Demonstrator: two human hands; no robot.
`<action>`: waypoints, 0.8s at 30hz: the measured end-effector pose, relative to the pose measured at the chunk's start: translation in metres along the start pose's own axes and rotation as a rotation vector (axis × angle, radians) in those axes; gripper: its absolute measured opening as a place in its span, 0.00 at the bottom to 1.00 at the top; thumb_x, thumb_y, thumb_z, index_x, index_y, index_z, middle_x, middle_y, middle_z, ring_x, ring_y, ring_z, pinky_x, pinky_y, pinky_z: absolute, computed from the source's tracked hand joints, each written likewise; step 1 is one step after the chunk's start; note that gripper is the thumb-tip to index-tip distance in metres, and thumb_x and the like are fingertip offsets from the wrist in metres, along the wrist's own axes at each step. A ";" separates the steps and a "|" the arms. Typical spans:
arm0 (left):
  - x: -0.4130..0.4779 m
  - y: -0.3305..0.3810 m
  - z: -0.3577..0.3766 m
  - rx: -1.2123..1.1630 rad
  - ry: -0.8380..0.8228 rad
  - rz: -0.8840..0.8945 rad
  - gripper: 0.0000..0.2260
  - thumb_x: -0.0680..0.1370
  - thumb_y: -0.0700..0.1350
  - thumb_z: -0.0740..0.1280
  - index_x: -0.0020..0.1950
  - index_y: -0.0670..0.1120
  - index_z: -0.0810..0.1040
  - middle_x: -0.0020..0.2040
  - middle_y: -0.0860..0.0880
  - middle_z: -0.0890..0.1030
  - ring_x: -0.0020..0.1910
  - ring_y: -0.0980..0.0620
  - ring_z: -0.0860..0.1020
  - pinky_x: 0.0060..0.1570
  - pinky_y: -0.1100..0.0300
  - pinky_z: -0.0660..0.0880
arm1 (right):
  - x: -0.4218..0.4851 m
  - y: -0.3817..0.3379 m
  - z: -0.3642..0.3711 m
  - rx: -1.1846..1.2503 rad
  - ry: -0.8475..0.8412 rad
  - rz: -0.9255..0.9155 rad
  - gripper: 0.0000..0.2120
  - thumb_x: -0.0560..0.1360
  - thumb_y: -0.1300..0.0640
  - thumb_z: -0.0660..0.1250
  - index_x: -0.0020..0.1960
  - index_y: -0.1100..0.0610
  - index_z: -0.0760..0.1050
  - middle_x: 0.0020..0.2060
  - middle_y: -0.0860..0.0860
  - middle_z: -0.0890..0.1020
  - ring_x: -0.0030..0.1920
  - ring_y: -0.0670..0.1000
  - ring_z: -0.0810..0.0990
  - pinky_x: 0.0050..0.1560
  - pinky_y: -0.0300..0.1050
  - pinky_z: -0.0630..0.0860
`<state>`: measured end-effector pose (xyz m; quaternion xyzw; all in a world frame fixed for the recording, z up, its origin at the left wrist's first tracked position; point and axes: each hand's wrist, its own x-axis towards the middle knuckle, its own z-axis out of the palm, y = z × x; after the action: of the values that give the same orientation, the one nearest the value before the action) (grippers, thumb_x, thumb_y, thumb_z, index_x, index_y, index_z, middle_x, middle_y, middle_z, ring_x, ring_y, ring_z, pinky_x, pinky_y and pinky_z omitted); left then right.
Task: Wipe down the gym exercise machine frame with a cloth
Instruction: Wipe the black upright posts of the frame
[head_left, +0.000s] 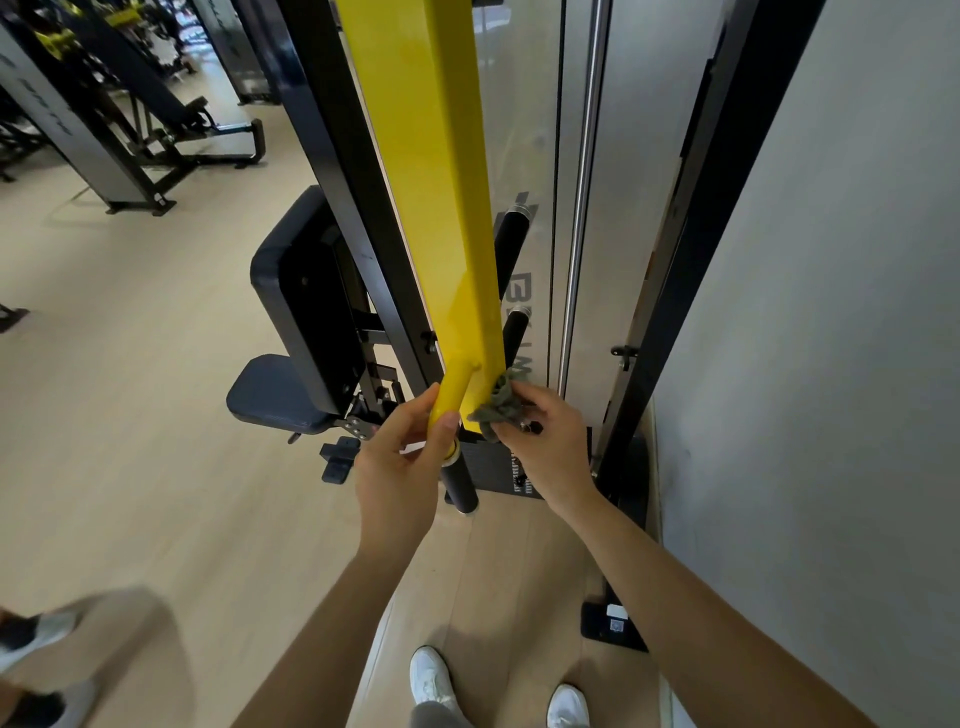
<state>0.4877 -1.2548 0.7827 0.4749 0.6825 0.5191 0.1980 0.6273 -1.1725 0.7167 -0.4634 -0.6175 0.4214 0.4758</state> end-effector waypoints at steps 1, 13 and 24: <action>0.000 0.000 0.000 0.000 -0.002 -0.004 0.23 0.76 0.58 0.65 0.67 0.49 0.81 0.49 0.60 0.83 0.49 0.66 0.79 0.44 0.77 0.73 | 0.001 0.003 0.001 -0.036 0.013 -0.002 0.21 0.71 0.59 0.78 0.62 0.58 0.80 0.54 0.50 0.83 0.52 0.41 0.82 0.55 0.34 0.79; 0.001 0.001 -0.003 -0.009 -0.001 -0.004 0.24 0.76 0.58 0.65 0.67 0.49 0.80 0.50 0.55 0.85 0.51 0.54 0.82 0.51 0.62 0.79 | 0.019 -0.021 0.022 -0.094 0.268 -0.287 0.19 0.68 0.57 0.81 0.54 0.63 0.78 0.49 0.55 0.83 0.50 0.48 0.81 0.54 0.34 0.78; 0.011 0.003 -0.009 0.026 -0.037 0.008 0.20 0.78 0.52 0.67 0.67 0.46 0.80 0.45 0.62 0.83 0.46 0.65 0.79 0.47 0.74 0.74 | 0.015 0.042 0.024 -0.236 0.024 0.023 0.24 0.65 0.50 0.82 0.55 0.58 0.79 0.48 0.51 0.84 0.47 0.48 0.81 0.51 0.49 0.83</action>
<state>0.4774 -1.2501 0.7914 0.4898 0.6833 0.5021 0.2026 0.6089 -1.1510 0.6745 -0.5281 -0.6517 0.3457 0.4205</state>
